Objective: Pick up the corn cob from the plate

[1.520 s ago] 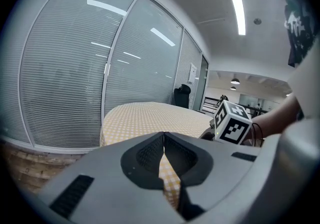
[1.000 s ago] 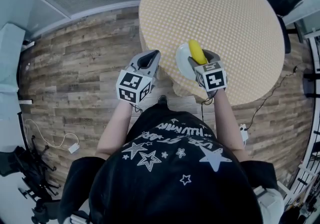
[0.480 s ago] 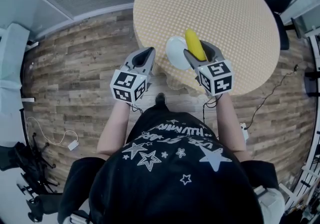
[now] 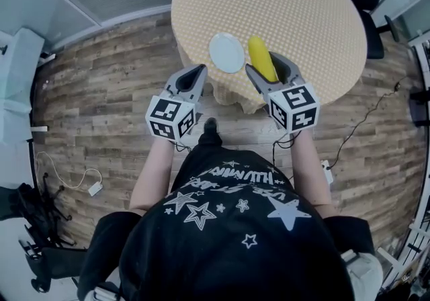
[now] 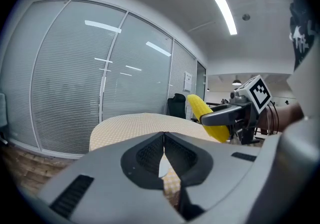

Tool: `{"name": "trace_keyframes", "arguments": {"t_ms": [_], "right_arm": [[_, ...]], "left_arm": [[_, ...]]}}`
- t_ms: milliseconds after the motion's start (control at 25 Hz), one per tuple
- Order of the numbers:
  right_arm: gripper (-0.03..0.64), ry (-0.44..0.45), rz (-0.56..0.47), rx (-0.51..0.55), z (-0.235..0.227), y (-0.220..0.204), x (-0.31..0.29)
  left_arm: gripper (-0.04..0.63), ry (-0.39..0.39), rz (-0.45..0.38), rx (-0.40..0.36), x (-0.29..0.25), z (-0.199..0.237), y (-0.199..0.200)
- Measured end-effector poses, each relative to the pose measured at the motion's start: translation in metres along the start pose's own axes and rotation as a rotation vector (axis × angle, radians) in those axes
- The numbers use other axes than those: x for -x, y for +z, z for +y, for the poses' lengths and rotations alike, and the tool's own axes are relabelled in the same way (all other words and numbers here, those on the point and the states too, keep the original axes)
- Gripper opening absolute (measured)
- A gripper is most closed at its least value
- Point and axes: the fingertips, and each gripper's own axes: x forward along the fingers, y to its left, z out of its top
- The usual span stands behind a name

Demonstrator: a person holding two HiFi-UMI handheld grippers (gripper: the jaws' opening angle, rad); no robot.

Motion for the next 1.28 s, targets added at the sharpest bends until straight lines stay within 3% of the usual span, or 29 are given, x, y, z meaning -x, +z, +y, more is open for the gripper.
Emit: {"name": "trace_keyframes", "arguments": {"t_ms": [320, 840, 1280], "right_arm": [[0.259, 0.015, -0.075, -0.059, 0.008, -0.013, 0.074], [0.259, 0.007, -0.149, -0.05, 0.047, -0.038, 0.194], [0.259, 0.025, -0.179, -0.063, 0.054, -0.05, 0.242]], "left_arm": [[0.009, 0.027, -0.024, -0.015, 0.035, -0.068, -0.004], [0.009, 0.019, -0.037, -0.023, 0.104, -0.173, -0.024], [0.009, 0.069, -0.066, 0.006, 0.147, -0.214, -0.028]]}}
